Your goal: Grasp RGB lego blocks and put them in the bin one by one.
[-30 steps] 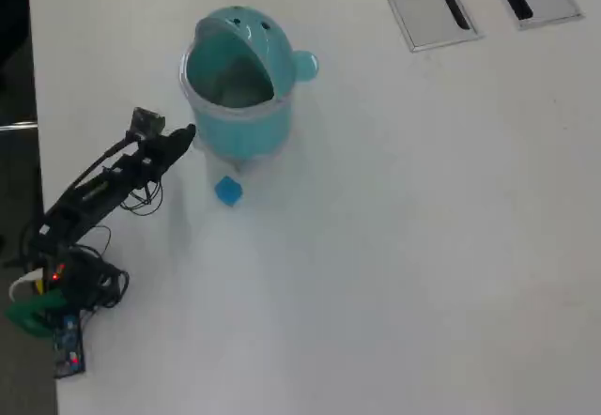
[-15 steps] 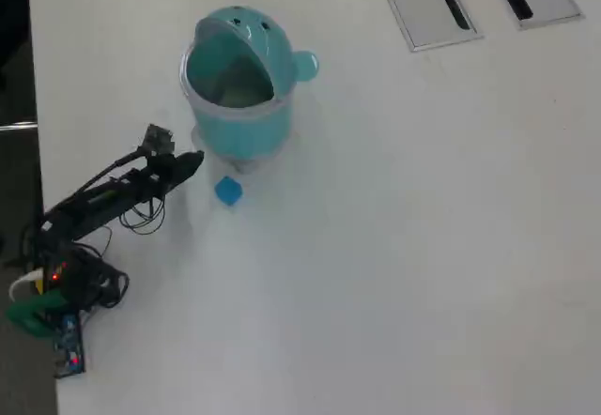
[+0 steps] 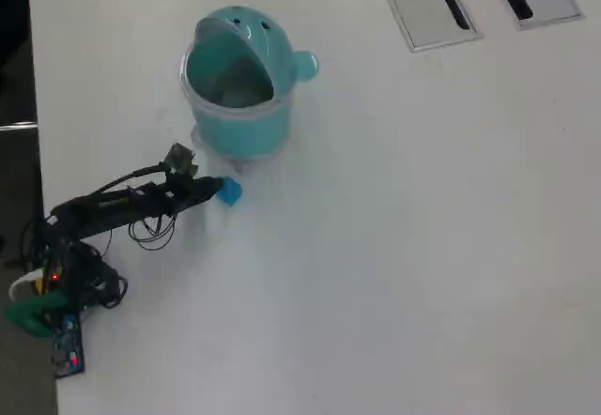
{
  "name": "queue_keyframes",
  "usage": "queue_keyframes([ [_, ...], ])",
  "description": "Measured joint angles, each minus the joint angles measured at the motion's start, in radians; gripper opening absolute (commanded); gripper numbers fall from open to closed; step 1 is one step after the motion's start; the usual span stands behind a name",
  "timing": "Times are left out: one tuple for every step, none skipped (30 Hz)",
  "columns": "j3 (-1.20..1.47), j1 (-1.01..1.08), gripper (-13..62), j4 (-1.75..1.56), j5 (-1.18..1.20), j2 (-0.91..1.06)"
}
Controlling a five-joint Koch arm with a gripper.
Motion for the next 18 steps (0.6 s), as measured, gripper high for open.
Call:
queue_keyframes([
  [0.002,0.009,31.6,0.000,0.000,-0.003],
  [0.002,0.017,31.6,0.000,-0.002,-0.005],
  [0.002,0.023,31.6,0.000,-0.003,-0.009],
  [0.002,0.031,31.6,0.000,-0.006,-0.017],
  [0.002,0.037,31.6,0.000,-0.008,-0.023],
  [0.002,0.041,31.6,0.000,-0.009,-0.026],
  [0.002,0.048,31.6,0.000,-0.015,-0.029],
  [0.000,0.054,31.6,-0.002,-0.017,-0.035],
  [0.002,0.060,31.6,-0.002,-0.017,-0.043],
  [0.002,0.067,31.6,0.000,-0.018,-0.046],
  [0.002,0.074,31.6,-0.002,-0.018,-0.052],
  [-0.002,0.078,31.6,-0.002,-0.020,-0.061],
  [0.000,0.081,31.6,-0.003,-0.021,-0.071],
  [-0.005,0.084,31.6,-0.005,-0.025,-0.078],
  [-0.020,0.087,31.6,-0.003,-0.028,-0.087],
  [-0.032,0.094,31.6,-0.003,-0.028,-0.097],
  [-0.037,0.097,31.6,-0.003,-0.029,-0.104],
  [-0.040,0.100,31.6,-0.006,-0.028,-0.112],
])
